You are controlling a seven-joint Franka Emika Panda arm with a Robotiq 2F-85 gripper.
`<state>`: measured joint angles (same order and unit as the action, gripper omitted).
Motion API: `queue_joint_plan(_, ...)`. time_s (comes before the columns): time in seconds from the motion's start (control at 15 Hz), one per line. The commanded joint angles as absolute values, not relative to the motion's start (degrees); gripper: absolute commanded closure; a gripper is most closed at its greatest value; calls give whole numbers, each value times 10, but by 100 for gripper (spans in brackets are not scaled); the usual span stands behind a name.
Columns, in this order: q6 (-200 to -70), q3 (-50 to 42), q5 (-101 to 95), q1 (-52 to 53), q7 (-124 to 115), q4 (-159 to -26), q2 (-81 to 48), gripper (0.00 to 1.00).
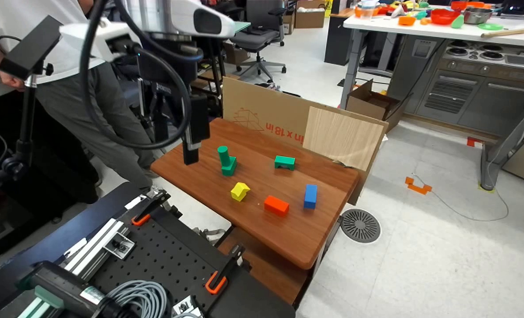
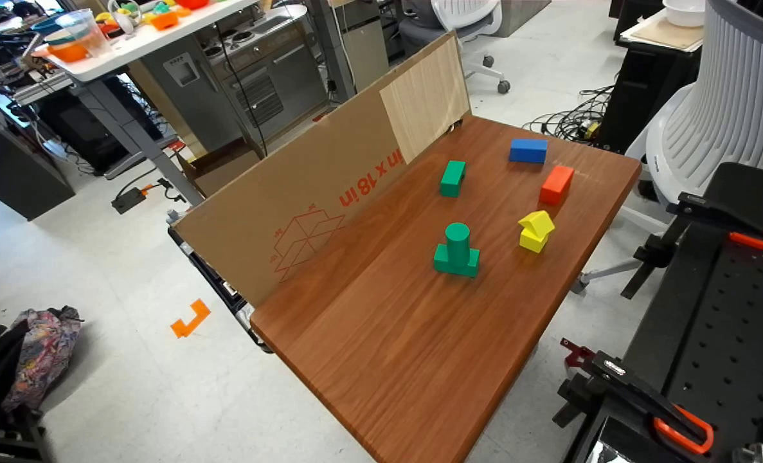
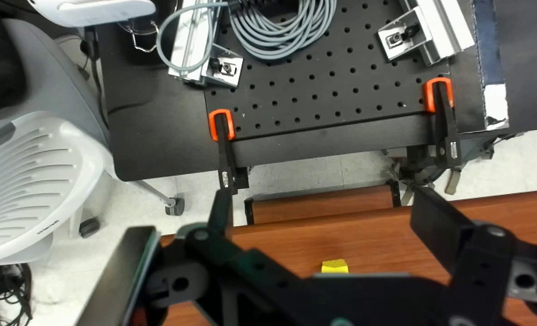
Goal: Place the green cylindrical block on top of the blue block on the right
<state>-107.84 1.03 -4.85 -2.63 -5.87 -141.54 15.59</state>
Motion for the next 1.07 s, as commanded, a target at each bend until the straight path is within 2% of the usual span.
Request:
queue_joint_plan(0.0, -1150, 27, -54, -7, -87, -1396, 56, 0)
queue_joint_plan(0.53, -1338, 33, -65, 29, -141, -1353, -114, 0)
queue_joint_plan(1.0, -1361, 24, -66, 61, -165, -1276, -214, 0)
